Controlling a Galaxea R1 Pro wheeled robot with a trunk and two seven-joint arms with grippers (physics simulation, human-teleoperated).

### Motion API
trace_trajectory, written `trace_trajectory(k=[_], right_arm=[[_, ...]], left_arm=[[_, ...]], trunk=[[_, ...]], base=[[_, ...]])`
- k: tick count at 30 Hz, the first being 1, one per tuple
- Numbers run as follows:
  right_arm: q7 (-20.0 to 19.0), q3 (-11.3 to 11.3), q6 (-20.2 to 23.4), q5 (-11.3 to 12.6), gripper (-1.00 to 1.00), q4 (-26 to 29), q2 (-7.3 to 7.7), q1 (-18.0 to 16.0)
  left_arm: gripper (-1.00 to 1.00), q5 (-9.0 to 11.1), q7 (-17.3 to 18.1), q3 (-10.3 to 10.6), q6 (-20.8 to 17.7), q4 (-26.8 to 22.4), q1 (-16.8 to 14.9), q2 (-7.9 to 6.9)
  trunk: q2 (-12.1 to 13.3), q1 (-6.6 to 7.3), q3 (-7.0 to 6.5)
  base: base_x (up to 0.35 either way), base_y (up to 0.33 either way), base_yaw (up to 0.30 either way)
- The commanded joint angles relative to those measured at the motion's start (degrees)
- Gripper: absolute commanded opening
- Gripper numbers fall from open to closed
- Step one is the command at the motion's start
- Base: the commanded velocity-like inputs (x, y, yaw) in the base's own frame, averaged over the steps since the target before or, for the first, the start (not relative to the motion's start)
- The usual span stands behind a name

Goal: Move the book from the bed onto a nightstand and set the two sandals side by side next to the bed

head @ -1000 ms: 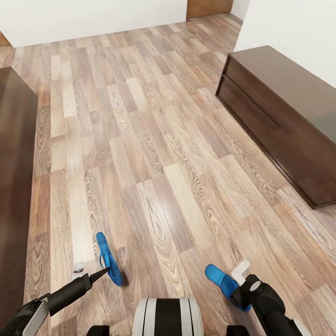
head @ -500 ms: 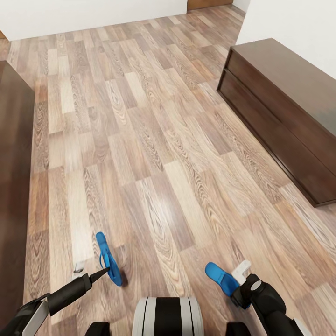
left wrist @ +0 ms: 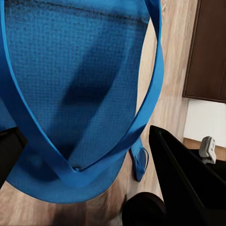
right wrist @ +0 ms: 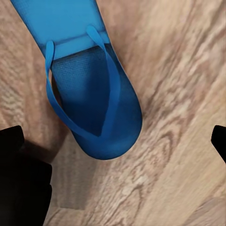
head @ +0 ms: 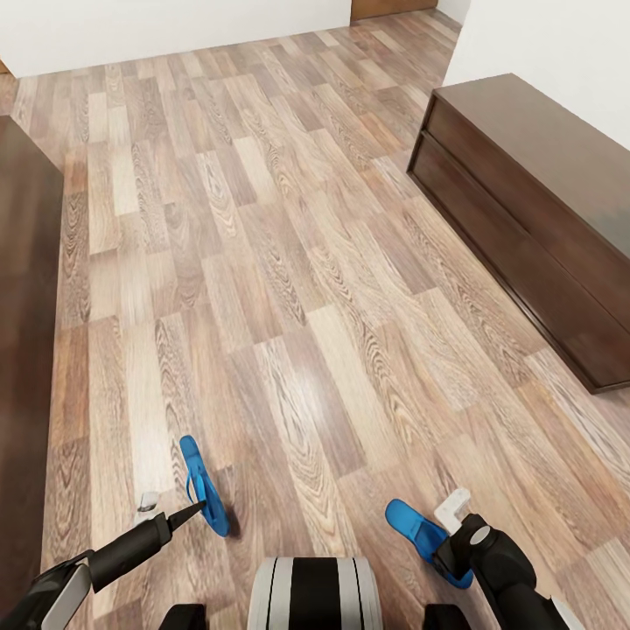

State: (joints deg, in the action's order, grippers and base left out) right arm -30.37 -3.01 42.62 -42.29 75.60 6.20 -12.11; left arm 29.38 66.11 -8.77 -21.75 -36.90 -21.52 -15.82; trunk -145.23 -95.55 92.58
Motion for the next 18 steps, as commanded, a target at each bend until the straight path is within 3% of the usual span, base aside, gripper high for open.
trace_trajectory(k=[1,18], right_arm=[[-0.5,-0.1,0.2,-0.6,1.0,0.1,0.04,0.0],[-0.5,-0.1,0.2,-0.6,1.0,0.1,0.04,0.0]], left_arm=[[-1.0,0.1,-0.1,0.0,-0.4,0.0,0.0,0.0],[-1.0,0.1,-0.1,0.0,-0.4,0.0,0.0,0.0]], trunk=[[0.0,0.01,0.03],[0.0,0.01,0.03]], base=[[0.0,0.0,0.0],[0.0,0.0,0.0]])
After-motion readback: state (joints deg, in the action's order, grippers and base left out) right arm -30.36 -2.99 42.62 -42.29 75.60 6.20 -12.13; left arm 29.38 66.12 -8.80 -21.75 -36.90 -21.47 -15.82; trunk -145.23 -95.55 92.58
